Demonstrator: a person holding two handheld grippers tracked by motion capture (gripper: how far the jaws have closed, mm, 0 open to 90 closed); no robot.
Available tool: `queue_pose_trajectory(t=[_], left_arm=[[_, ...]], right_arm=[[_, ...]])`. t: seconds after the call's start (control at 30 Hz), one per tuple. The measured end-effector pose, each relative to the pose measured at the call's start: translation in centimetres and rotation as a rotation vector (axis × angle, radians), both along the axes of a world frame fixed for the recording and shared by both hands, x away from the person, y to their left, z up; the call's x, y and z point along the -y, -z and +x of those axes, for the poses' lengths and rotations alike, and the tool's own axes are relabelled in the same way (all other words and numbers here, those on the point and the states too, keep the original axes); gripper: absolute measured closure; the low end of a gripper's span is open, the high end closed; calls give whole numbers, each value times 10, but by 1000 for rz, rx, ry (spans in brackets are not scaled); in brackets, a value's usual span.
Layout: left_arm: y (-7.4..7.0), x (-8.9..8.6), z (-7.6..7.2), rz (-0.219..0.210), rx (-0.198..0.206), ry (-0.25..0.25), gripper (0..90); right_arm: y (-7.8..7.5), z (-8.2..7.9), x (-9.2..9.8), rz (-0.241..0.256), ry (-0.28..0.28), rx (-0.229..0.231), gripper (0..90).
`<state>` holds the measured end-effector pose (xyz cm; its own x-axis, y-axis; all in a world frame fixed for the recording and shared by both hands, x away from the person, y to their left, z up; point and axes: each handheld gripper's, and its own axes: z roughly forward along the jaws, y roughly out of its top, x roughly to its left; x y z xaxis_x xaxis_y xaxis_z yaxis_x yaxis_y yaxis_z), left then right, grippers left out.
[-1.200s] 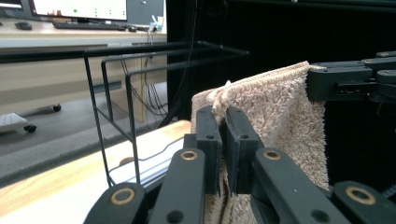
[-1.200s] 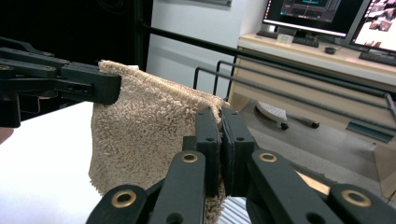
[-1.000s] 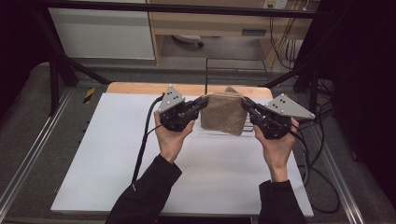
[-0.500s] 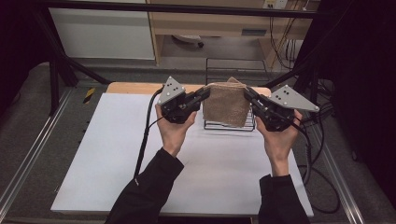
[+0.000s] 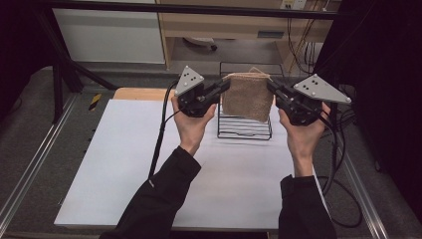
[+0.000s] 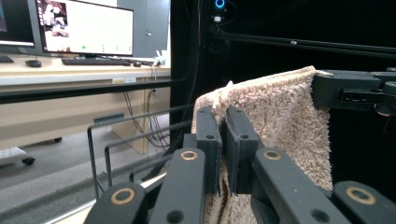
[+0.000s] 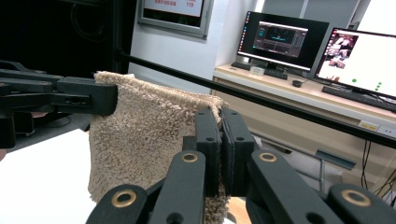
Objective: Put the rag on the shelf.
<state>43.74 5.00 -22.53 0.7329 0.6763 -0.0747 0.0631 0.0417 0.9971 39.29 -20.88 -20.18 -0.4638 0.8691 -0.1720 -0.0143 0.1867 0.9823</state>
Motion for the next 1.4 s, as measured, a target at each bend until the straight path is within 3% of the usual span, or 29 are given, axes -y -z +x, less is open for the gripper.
queue_pose_trajectory(t=[0.57, 0.73, 1.13, 1.4], left_arm=[[-36, 14, 21, -23, 40, -6, 849], [-43, 16, 28, -3, 58, -20, 848], [-49, 20, 52, -2, 46, -46, 849], [-45, 24, 66, 34, 59, -74, 848]], right_arm=[[-35, 25, 11, 21, 24, 47, 870], [-41, 33, 12, 15, 33, 52, 870], [-46, 60, 13, 17, 40, 55, 870], [-41, 78, 15, 18, 42, 39, 870]])
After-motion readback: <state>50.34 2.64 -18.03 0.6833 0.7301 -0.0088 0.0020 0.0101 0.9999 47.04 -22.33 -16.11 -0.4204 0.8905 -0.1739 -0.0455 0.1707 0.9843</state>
